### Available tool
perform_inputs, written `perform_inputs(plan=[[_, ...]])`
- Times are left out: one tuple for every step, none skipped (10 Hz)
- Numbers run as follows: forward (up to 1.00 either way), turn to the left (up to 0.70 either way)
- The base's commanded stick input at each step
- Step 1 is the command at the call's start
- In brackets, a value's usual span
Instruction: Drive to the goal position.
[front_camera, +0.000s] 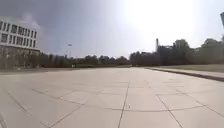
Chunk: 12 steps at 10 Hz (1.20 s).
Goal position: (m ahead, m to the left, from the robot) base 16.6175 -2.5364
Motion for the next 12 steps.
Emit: perform_inputs(plan=[[0.7, 0.02], [0.7, 0.02], [0.7, 0.02], [0.7, 0.02], [0.7, 0.02], [0.7, 0.02], [0.7, 0.02], [0.7, 0.02], [0.7, 0.02], [0.7, 0.02], [0.7, 0.02], [0.7, 0.02]])
